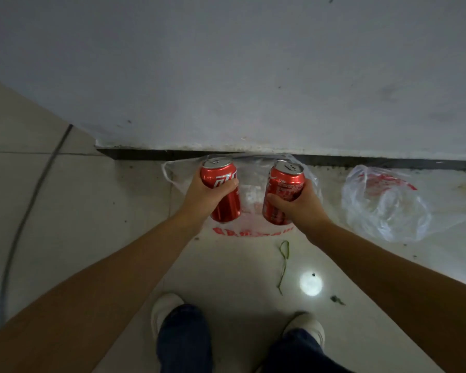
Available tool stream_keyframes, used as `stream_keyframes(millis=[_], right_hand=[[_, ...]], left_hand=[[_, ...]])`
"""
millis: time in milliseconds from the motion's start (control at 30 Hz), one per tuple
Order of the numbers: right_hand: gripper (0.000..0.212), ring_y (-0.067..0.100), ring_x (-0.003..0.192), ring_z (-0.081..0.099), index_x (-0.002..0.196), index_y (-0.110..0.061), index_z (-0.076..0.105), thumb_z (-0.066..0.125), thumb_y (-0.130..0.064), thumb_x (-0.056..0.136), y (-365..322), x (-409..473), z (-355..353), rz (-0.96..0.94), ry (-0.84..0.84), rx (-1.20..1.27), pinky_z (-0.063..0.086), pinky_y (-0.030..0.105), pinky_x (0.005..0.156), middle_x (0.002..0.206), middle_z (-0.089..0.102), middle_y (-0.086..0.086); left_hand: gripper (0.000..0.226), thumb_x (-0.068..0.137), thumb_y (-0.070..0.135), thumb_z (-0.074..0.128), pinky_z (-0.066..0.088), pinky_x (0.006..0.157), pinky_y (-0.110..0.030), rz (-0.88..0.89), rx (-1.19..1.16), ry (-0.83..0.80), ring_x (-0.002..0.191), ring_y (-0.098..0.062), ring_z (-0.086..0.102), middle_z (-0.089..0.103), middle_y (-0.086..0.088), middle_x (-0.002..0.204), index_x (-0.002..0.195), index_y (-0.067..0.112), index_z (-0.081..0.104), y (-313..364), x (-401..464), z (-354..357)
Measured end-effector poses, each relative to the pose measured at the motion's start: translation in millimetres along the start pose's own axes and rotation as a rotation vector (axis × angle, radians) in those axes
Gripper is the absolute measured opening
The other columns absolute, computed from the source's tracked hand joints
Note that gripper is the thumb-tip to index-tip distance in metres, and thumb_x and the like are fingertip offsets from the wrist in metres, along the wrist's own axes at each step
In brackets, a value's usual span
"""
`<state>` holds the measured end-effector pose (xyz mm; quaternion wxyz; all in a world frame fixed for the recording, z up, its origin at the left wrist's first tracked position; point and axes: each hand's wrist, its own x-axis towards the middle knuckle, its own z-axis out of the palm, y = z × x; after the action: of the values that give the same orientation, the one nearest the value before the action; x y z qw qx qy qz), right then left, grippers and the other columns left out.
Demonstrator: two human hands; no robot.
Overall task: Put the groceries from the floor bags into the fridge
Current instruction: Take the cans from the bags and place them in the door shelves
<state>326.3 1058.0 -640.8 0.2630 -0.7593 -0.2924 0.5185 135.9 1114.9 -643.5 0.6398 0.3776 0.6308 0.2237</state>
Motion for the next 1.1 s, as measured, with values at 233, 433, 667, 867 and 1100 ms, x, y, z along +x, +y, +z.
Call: stream_keyframes(millis=[233, 433, 667, 867, 1100], right_hand=[[0.073, 0.021, 0.111, 0.057, 0.133, -0.009, 0.039, 0.079, -0.015, 0.072, -103.2, -120.1, -70.9, 0.028, -0.034, 0.015, 0.047, 0.042, 0.097, 0.122, 0.057, 0.004], [0.074, 0.019, 0.109, 0.059, 0.132, -0.014, 0.04, 0.081, -0.02, 0.071, -198.1, -229.9, -124.3, 0.005, -0.022, 0.064, 0.049, 0.041, 0.095, 0.121, 0.059, 0.003], [0.07, 0.017, 0.108, 0.056, 0.132, -0.014, 0.039, 0.079, -0.015, 0.074, -248.6, -353.7, -186.3, -0.034, 0.154, 0.176, 0.047, 0.035, 0.093, 0.118, 0.058, 0.001], [0.058, 0.011, 0.094, 0.059, 0.118, -0.018, 0.04, 0.078, -0.01, 0.074, -241.2, -462.8, -234.1, -0.067, 0.408, 0.313, 0.047, 0.028, 0.084, 0.103, 0.059, -0.002], [0.056, 0.019, 0.1, 0.059, 0.117, -0.019, 0.041, 0.077, -0.019, 0.075, -164.1, -612.7, -278.8, 0.057, 0.83, 0.472, 0.046, 0.031, 0.086, 0.105, 0.059, 0.0]], left_hand=[[0.072, 0.071, 0.018, 0.08, 0.045, 0.101, -0.041, -0.057, 0.017, 0.022, 0.112, -0.019, 0.058, 0.059, -0.001, 0.123, 0.133, 0.018, 0.043, 105.9, -135.4, -3.2], [0.072, 0.072, 0.021, 0.08, 0.045, 0.102, -0.045, -0.045, 0.079, -0.004, 0.112, -0.019, 0.057, 0.059, 0.001, 0.122, 0.133, 0.019, 0.041, 220.5, -249.6, 10.3], [0.07, 0.074, 0.022, 0.078, 0.043, 0.097, -0.035, 0.116, 0.281, -0.163, 0.108, -0.016, 0.054, 0.057, 0.003, 0.119, 0.132, 0.021, 0.04, 319.7, -342.7, 31.8], [0.065, 0.074, 0.015, 0.079, 0.047, 0.094, -0.035, 0.254, 0.39, -0.39, 0.103, -0.02, 0.058, 0.06, -0.004, 0.119, 0.128, 0.016, 0.043, 356.3, -412.4, 93.3], [0.064, 0.069, 0.025, 0.082, 0.047, 0.097, -0.038, 0.4, 0.581, -0.88, 0.105, -0.019, 0.06, 0.062, 0.001, 0.114, 0.123, 0.024, 0.045, 344.6, -534.8, 200.4]])
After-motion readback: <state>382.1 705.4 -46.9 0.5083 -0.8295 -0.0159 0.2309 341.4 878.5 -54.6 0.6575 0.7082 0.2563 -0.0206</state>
